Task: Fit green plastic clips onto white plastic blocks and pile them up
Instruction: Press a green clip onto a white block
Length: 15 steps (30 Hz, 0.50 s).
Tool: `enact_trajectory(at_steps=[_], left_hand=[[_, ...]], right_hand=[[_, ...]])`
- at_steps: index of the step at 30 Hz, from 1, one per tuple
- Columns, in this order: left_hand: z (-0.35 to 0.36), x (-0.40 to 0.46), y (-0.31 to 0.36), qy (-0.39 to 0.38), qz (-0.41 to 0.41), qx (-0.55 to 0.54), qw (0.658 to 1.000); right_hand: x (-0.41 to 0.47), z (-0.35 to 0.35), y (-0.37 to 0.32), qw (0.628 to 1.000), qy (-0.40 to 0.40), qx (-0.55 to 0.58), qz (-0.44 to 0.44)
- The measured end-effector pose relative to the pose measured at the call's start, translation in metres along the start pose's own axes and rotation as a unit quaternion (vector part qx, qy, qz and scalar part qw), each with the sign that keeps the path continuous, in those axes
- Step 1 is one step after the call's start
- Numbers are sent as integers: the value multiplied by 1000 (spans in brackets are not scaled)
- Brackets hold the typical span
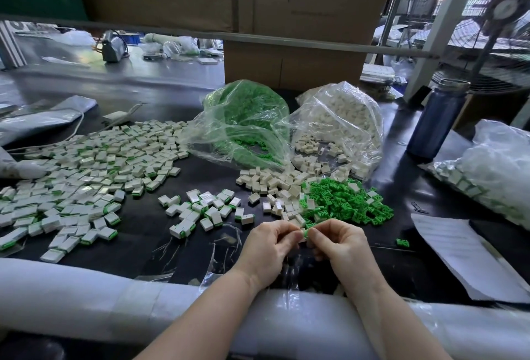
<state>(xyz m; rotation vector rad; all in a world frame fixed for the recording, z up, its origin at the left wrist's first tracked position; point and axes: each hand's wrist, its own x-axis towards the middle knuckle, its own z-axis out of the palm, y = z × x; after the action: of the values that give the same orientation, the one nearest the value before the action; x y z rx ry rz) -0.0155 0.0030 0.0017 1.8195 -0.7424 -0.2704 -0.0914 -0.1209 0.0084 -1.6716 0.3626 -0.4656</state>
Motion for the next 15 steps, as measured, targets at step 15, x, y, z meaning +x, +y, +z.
enact_trajectory(at_steps=[15], left_hand=[[2, -2, -3, -19, -5, 34, 999]], right_hand=[[2, 1, 4, 998, -19, -52, 17]])
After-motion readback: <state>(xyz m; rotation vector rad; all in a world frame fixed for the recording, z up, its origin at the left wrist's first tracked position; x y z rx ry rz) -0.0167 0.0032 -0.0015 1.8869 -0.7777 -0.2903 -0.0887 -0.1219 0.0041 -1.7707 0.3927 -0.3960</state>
